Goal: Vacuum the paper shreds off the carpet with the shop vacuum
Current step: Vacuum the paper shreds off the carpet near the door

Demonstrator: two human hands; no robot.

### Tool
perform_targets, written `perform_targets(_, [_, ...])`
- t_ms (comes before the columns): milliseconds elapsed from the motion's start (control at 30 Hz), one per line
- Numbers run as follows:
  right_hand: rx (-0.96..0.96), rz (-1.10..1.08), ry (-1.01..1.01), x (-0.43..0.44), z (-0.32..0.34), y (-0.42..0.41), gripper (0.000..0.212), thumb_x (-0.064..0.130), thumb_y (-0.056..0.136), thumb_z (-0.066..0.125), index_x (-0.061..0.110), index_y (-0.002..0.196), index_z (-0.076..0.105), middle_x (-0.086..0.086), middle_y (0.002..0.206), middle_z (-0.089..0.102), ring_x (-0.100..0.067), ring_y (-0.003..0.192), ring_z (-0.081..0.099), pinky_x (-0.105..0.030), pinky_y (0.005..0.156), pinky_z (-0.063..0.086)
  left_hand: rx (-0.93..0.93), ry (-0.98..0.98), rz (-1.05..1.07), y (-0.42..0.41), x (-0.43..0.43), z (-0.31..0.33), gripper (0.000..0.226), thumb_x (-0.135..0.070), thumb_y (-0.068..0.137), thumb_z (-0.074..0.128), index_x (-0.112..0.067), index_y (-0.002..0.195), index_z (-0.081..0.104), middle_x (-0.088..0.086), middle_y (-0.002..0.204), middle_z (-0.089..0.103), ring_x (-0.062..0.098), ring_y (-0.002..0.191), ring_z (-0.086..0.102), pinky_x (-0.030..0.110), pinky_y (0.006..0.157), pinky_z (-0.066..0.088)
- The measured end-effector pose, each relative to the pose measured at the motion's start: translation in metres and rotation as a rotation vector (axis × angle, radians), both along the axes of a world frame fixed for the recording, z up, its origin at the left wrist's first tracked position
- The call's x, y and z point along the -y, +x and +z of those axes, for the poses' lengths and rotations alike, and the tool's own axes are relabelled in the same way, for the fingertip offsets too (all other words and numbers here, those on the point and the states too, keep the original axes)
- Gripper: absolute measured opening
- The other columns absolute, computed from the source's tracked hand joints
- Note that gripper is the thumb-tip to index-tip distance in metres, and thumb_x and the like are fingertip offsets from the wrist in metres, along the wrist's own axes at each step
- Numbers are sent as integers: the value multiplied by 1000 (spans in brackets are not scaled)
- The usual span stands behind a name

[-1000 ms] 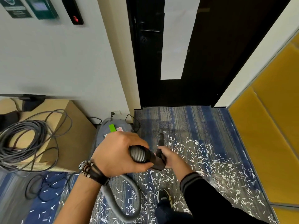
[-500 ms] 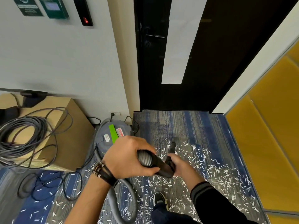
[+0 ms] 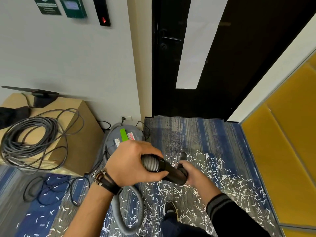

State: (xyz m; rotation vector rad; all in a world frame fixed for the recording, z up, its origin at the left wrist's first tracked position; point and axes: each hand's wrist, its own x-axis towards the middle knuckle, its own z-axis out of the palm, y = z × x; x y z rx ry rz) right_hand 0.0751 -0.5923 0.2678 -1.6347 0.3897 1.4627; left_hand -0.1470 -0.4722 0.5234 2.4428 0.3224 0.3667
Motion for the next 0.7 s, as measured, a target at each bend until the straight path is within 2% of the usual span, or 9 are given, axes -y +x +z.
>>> perform_targets(167, [-30,94,-21,-19,12,-21,25,34,101,47,10,96,51,-9,78,60,-21,66,60,-26,56,51,-18,84,-25,-7,8,2,31,-60,70,82,-37,90,78,-20,82,71,-2,74,65,26,65,56])
perform_targets(333, [-102,148,6,-35,16,-50,27,34,102,44,12,87,47,-8,73,56,-19,62,57,-20,44,51,-41,56,37,-36,-10,0,34,-61,68,86,-38,91,79,-24,85,73,-4,77,68,30,70,58])
perform_targets(400, [-105,145,5,-30,17,-52,28,36,102,43,12,87,48,-8,72,57,-19,59,59,-20,46,51,-25,18,24,-37,-9,1,34,-58,67,89,-36,91,80,-23,85,73,-4,78,68,29,72,58])
perform_targets(467, [-81,112,20,-19,15,-50,31,36,102,42,11,88,51,-9,74,59,-20,59,60,-25,55,52,-16,-21,-15,-31,-3,3,34,-55,66,91,-34,91,80,-23,85,72,-4,77,68,26,72,57])
perform_targets(567, [-23,87,-1,2,10,-42,32,38,100,45,8,104,54,-13,87,65,-26,75,64,-34,71,54,-14,-59,-53,-19,5,1,34,-53,66,93,-33,90,81,-23,84,72,-3,77,67,24,71,55])
perform_targets(633, [8,100,-62,16,5,-34,37,42,98,48,10,115,55,-15,99,68,-27,82,68,-36,72,57,-13,-100,-62,-17,8,-5,34,-53,66,92,-32,90,81,-23,84,72,-3,77,67,27,72,56])
perform_targets(700, [-2,91,-89,25,5,-32,40,44,98,50,10,119,55,-16,103,69,-27,81,70,-34,64,57,-20,-113,-63,-20,12,-10,32,-53,67,91,-32,90,81,-22,85,73,-2,78,67,30,73,57])
